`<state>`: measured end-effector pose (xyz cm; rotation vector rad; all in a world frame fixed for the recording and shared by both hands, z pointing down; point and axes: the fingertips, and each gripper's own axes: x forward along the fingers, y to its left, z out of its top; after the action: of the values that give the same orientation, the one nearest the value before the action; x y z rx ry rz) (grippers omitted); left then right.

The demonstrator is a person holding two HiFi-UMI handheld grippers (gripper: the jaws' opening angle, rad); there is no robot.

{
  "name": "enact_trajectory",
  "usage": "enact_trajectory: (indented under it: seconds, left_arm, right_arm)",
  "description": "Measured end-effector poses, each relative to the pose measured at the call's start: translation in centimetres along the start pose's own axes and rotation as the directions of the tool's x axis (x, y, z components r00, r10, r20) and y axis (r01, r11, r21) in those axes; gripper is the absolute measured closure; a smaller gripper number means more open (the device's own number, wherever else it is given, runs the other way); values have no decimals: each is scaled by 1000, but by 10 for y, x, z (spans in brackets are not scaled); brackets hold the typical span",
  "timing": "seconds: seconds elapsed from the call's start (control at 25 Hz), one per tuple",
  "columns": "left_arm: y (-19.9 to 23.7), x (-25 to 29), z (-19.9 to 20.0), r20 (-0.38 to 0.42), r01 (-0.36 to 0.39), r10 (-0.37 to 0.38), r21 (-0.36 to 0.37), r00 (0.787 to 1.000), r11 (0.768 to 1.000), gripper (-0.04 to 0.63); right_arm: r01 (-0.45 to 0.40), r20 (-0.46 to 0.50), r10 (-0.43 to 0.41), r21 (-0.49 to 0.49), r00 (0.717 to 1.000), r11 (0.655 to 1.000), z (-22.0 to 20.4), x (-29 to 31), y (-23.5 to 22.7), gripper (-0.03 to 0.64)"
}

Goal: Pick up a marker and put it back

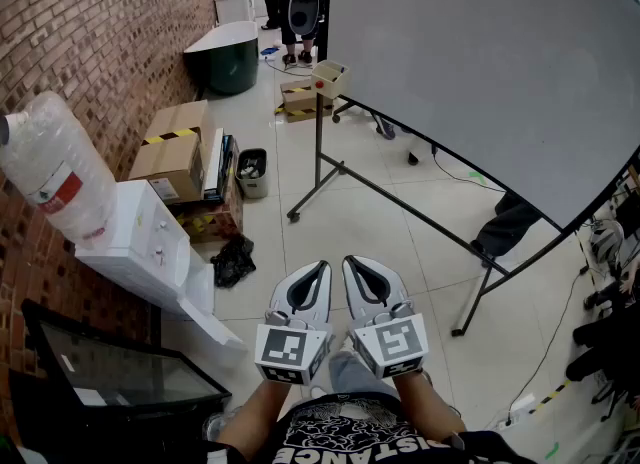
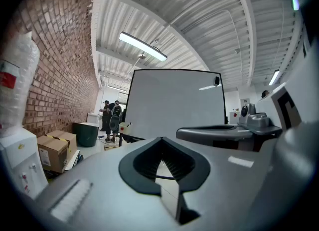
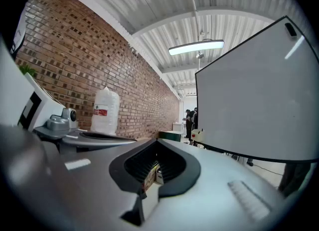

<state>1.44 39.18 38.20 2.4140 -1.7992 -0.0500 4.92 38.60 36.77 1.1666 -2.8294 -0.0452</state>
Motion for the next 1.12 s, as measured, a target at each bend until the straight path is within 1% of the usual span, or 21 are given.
enact_trajectory:
  seconds: [0.12,0.32,0.44,0.52,0.64,0.76,1.12]
  left_arm:
    - [8,13,3,0,-7,7,8,1000,1000,589]
    - [25,48,3,16,10,-11,37,1000,999,589]
    - [46,73,4,-15,-36,36,28,999,999,589]
    - [57,94,10,-7,-46,47,25,999,999,589]
    - [66,128,15,15,-19,19,38,1000,999,589]
    - [81,161,22,10,-57,57,25,998,998,589]
    - [104,259,27,0,-43,43,49,999,998,589]
  right_arm:
    - [1,13,-1,-7,1000,1000,0,15,-10,617]
    - [-6,22,6,-12,1000,1000,-2,51,-33,617]
    - [-16,26,17,-15,1000,1000,0,78,-48,617]
    - [-20,29,20,-17,999,1000,2,98,-61,617]
    - [-26,32,26,-13,999,1000,5,125,-84,617]
    - [-36,30,36,-11,999,999,6,151,-106,617]
    - [-57,44,57,0,997,998,12,220,-175,617]
